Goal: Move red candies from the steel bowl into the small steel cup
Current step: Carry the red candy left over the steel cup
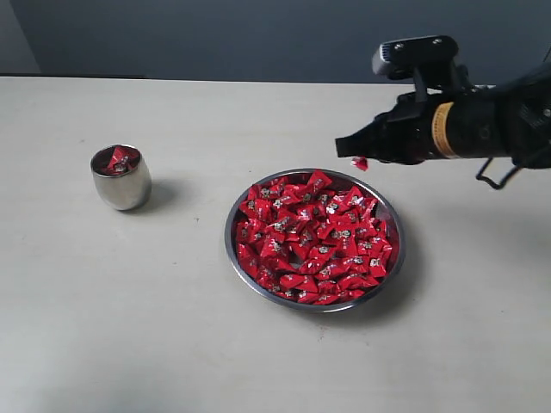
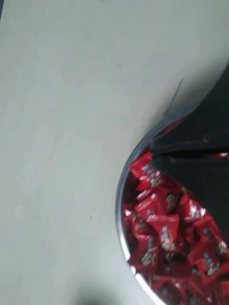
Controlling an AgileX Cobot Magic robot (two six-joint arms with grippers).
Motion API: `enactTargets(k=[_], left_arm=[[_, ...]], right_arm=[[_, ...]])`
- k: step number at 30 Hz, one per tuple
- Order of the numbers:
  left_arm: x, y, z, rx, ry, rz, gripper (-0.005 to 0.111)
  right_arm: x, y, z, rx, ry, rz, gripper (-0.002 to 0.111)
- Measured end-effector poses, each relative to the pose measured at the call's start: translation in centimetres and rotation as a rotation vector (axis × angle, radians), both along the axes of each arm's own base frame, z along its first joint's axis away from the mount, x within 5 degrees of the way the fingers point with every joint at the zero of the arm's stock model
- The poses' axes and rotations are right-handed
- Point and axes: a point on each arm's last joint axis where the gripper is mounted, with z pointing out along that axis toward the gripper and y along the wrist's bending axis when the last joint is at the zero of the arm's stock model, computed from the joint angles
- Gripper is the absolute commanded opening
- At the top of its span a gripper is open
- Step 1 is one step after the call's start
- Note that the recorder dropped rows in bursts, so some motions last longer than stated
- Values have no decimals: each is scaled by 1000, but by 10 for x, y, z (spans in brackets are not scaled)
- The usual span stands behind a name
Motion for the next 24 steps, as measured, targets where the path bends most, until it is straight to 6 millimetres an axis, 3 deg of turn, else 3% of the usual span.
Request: enactTargets(k=[6,12,17,24], left_arm=[[0,0,0,0,0,0,0],[0,0,0,0,0,0,0],[0,0,0,0,0,0,0],[0,0,0,0,0,0,0]], right_arm=[[35,37,-3,114,22,160,-1],[57,71,-11,304,78,305,-1],[65,94,-21,382,111,409,-1],[60,139,-23,363,68,517,-1]])
